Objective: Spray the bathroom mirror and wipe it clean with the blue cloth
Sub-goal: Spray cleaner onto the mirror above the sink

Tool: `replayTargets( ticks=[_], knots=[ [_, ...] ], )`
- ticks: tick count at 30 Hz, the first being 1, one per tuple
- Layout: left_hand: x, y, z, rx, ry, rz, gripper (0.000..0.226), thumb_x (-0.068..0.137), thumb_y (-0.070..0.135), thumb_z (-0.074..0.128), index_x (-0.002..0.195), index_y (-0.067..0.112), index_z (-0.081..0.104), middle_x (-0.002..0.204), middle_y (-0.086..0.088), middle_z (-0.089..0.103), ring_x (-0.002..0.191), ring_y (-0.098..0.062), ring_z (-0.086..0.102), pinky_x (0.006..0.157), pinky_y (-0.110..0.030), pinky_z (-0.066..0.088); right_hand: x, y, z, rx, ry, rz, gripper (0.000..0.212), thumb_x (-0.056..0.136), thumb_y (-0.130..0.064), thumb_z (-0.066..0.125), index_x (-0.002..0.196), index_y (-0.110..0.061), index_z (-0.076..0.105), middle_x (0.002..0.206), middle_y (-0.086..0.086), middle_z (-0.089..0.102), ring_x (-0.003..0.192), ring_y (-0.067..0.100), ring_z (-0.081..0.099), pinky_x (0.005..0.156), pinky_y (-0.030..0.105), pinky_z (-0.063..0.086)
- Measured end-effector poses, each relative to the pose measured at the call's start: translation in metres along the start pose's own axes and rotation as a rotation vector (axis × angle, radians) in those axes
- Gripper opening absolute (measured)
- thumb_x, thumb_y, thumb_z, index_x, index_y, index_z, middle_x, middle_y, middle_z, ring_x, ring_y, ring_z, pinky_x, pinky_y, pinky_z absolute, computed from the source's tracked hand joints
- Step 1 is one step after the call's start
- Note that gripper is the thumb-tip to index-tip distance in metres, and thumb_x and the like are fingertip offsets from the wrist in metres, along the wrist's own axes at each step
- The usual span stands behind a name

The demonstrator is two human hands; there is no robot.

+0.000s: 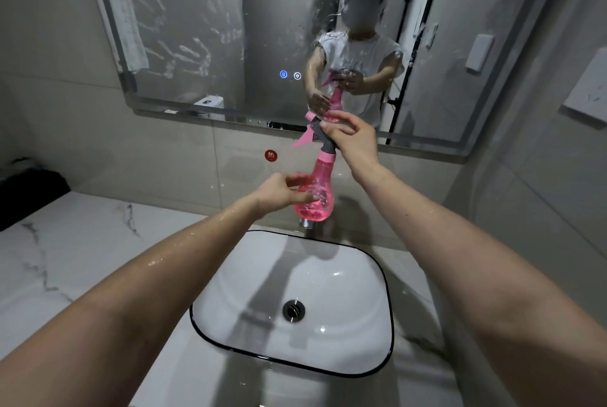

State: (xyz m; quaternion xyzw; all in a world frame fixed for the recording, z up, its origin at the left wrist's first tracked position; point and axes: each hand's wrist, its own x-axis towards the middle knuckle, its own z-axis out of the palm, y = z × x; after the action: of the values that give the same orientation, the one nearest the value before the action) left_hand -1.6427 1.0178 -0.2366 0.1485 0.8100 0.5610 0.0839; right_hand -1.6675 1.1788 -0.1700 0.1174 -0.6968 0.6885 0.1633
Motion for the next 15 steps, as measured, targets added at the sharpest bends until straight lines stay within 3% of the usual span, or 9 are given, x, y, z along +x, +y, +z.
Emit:
replayTargets(
  ticks=[3,6,10,15],
  knots=[
    [-0.001,0.004,-0.003,-0.013,-0.023,0.012,0.058,0.076,0.015,0.075,0.13,0.01,0.053,0.122,-0.002,0.062,0.107,-0.01,0.059,0.089,-0.018,0.046,0.0,0.004,0.0,0.052,-0.033,0.043,0.044,0.078,-0.022,0.076,0.117,-0.018,0.057,0.097,0.006,0.072,0.095,0.018,0.068,0.089,0.033,0.053],
    [-0.003,-0.001,-0.007,-0.07,-0.055,-0.002,0.055,0.08,0.006,0.07,0.131,0.008,0.051,0.123,-0.006,0.061,0.108,-0.015,0.06,0.089,-0.021,0.049,-0.005,0.008,-0.001,0.138,-0.122,0.13,0.059,0.076,-0.033,0.076,0.127,-0.018,0.053,0.114,0.007,0.066,0.102,0.019,0.065,0.083,0.033,0.052],
    [-0.004,-0.011,-0.007,-0.265,-0.141,-0.076,0.046,0.08,-0.001,0.066,0.124,0.008,0.055,0.119,-0.013,0.062,0.103,-0.022,0.063,0.094,-0.032,0.051,-0.009,0.012,0.003,0.285,-0.153,0.185,0.043,0.087,-0.016,0.063,0.128,-0.013,0.052,0.114,0.007,0.064,0.1,0.017,0.064,0.084,0.036,0.05],
    [-0.003,-0.009,-0.008,-0.393,-0.179,-0.085,0.046,0.076,-0.001,0.069,0.119,0.009,0.056,0.108,-0.008,0.067,0.095,-0.019,0.066,0.086,-0.027,0.054,-0.012,0.0,0.015,0.427,-0.085,0.147,0.033,0.09,-0.006,0.054,0.124,-0.009,0.055,0.101,0.009,0.068,0.092,0.019,0.064,0.088,0.038,0.046]
  ],
)
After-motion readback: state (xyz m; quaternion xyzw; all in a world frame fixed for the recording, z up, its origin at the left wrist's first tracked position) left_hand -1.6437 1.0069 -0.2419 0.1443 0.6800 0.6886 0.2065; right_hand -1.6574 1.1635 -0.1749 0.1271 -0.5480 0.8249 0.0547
